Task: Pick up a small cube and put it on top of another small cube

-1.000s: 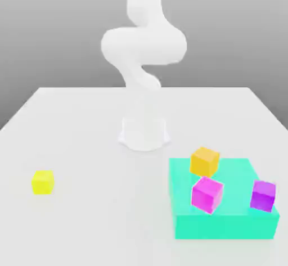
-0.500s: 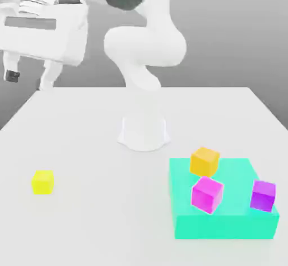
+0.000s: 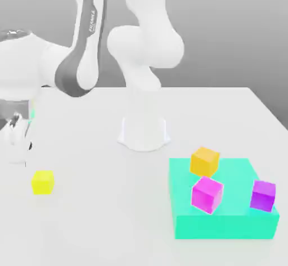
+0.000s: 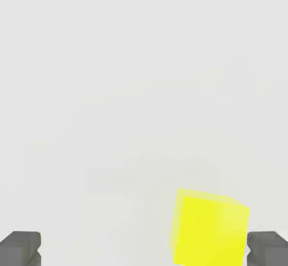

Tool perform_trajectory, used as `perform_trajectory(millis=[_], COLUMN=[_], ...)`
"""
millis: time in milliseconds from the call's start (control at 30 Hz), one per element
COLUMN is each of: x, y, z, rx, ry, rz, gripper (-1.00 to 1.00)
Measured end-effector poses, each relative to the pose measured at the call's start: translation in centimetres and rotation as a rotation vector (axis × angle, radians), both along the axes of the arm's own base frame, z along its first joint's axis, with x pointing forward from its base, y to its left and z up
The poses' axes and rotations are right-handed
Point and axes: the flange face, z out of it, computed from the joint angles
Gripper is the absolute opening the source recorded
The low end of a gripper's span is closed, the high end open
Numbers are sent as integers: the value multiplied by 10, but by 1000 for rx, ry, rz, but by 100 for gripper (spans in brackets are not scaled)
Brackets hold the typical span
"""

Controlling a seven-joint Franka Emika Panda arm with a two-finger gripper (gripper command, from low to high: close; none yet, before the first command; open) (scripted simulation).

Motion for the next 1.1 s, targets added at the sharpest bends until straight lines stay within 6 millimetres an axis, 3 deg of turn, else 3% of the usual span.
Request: perform_trajectory(millis=[267, 300, 500, 767, 933, 1100], x=[-6, -6, -6, -6, 39, 70], y=[5, 6, 6, 5, 60, 123], z=[-72, -78, -81, -22, 12, 41], rx=[25, 25, 24, 25, 15, 5], ry=[7, 8, 8, 6, 15, 16], rz=[-31, -31, -31, -31, -75, -185], gripper=[0, -100, -100, -100, -100, -100])
